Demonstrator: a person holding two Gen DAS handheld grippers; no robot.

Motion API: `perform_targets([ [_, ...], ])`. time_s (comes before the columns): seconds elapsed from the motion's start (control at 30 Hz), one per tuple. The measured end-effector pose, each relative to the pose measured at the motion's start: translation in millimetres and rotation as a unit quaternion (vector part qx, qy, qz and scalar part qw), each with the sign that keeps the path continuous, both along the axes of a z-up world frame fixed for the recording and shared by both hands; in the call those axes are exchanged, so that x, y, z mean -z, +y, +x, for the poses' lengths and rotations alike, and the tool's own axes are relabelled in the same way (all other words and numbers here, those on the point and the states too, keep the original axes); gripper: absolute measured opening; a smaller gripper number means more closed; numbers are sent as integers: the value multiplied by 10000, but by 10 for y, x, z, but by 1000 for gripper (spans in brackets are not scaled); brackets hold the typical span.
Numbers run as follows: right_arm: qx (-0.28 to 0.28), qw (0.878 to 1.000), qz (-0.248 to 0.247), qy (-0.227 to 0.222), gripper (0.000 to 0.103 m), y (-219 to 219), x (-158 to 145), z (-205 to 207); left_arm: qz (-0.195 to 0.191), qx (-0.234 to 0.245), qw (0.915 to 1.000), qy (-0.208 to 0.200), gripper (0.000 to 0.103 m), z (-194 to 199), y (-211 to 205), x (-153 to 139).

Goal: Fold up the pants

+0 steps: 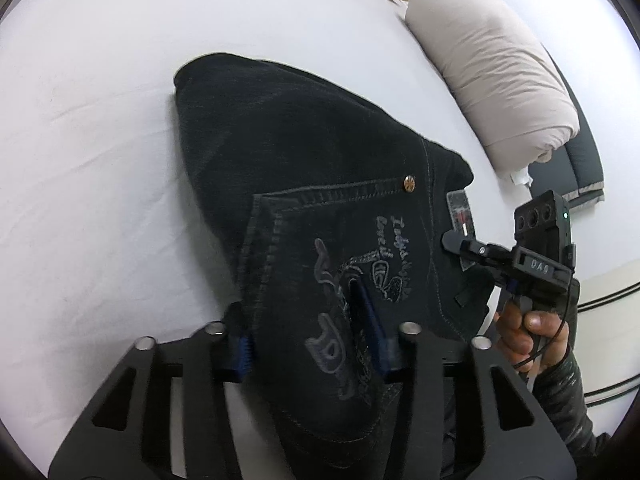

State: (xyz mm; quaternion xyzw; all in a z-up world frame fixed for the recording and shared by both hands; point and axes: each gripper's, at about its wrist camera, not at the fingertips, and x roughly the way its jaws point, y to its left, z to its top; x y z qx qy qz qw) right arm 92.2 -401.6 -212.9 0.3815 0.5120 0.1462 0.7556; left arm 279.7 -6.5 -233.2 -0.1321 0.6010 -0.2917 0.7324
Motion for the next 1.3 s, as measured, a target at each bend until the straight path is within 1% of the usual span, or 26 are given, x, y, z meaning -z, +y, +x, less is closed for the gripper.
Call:
perform_targets([
  [0.03,-5,10000,-72,-27,27,25,-28,-6,-46,-15,10000,5,30,10,10,-19],
  [0.07,-20,9998,-190,-105,23,60,-75,-25,-100,-30,9999,4,28,14,25,-44],
  [0.13,-22,9992,-346,-199,21,84,-133,-56,-129,-23,9999,-23,24,32,12,-92],
  [0.23,15,9984,-409,-389,20,121,-280,-81,-107,38,9999,-124,21,64,21,-177],
  [0.3,10,9974,-477,-548,19,163,-437,-57,-157,37,9997,-208,20,110,48,-296],
  [0.37,-10,9964,-486,-698,19,191,-570,-8,-175,35,9990,-414,20,206,89,-466],
  [0.47,-27,9951,-342,-927,19,202,-764,185,-124,49,9971,-747,20,471,180,-743],
  [0.57,-84,9929,-311,-1142,19,249,-928,496,65,23,9934,-1141,20,829,274,-1003],
  [0.67,-168,9911,-325,-1277,19,347,-1027,879,209,-41,9909,-1328,20,1159,356,-1098],
  [0.73,-152,9912,-224,-1293,19,377,-1004,1139,278,-120,9902,-1362,20,1376,422,-1070],
  [0.8,-123,9920,-143,-1246,19,399,-903,1387,363,-124,9896,-1388,20,1563,466,-977],
  [0.83,-120,9925,-127,-1208,19,420,-847,1485,401,-122,9896,-1374,21,1657,484,-884],
  [0.9,-55,9951,-42,-984,19,409,-591,1690,412,-159,9916,-1213,21,1833,558,-641],
  [0.97,-24,9975,91,-704,20,420,-332,1817,511,-221,9943,-909,22,1975,660,-308],
  [1.0,22,9986,119,-512,29,399,-154,1861,520,-240,9949,-833,26,2001,696,-181],
  [1.03,108,9991,166,-365,32,371,-14,1895,480,-290,9952,-807,36,2013,746,-82],
  [1.07,206,9984,414,-318,33,306,119,1888,380,-365,9954,-796,40,2029,812,-21],
  [1.1,285,9956,786,-427,32,231,215,1854,255,-407,9957,-791,43,2026,823,5],
  [1.13,276,9929,1009,-561,32,178,254,1821,145,-436,9958,-796,45,2028,863,31],
  [1.2,268,9906,1115,-751,33,110,249,1760,116,-446,9950,-890,49,2042,903,27],
  [1.27,345,9899,1120,-798,37,34,227,1697,255,-445,9932,-1045,54,2001,929,16],
  [1.3,495,9899,1045,-823,42,-39,194,1624,366,-463,9917,-1139,59,1950,947,-24],
])
